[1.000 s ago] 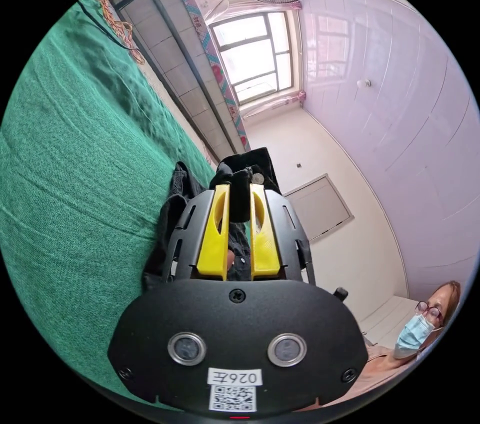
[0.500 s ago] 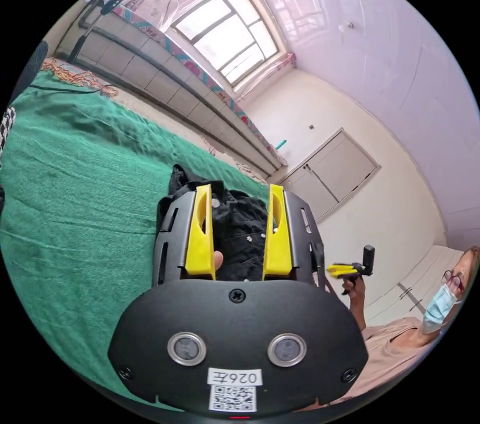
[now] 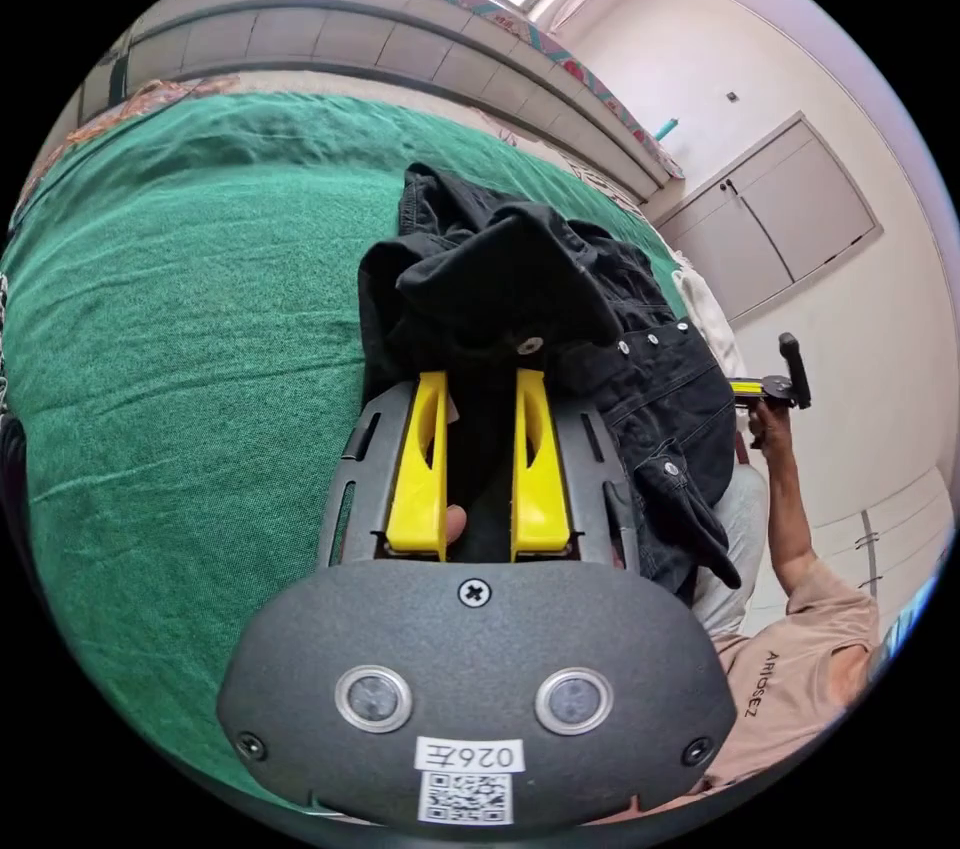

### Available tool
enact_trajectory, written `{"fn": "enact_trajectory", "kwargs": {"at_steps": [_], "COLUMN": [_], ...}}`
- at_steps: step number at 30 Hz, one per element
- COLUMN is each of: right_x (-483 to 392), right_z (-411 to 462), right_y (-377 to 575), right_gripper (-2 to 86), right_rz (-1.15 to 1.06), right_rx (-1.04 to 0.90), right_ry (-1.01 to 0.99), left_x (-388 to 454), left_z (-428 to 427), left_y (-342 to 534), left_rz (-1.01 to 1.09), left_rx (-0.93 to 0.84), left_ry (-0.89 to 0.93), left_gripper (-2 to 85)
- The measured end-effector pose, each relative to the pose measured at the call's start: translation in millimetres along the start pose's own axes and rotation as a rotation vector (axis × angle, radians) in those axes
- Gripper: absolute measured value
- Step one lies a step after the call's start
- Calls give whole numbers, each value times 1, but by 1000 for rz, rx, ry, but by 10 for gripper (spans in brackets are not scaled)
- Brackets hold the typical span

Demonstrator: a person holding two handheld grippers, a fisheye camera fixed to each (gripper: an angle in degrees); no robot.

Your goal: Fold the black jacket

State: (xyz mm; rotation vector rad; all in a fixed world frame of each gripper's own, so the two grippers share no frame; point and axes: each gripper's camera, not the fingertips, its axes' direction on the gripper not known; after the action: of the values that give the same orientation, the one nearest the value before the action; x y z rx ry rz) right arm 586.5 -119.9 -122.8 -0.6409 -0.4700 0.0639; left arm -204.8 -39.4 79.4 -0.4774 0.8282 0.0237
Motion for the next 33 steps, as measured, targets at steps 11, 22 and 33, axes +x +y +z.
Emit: {"fn": "enact_trajectory", "kwargs": {"at_steps": [11, 22, 33], "right_x": [27, -84, 41], "right_z": [-56, -7, -65], "right_y": [90, -1, 212], "right_gripper": [80, -4, 18], "right_rz": [96, -183, 391], "right_rx": [294, -91, 411], "right_ry": [-157, 312, -208], "left_x": [-25, -43, -39], "left_z": [14, 29, 16], "left_y": [3, 8, 0], "left_rz": [-86, -103, -60], "left_rx": [49, 77, 158], "left_ry": [139, 190, 302], "left_gripper": [98, 79, 140]}}
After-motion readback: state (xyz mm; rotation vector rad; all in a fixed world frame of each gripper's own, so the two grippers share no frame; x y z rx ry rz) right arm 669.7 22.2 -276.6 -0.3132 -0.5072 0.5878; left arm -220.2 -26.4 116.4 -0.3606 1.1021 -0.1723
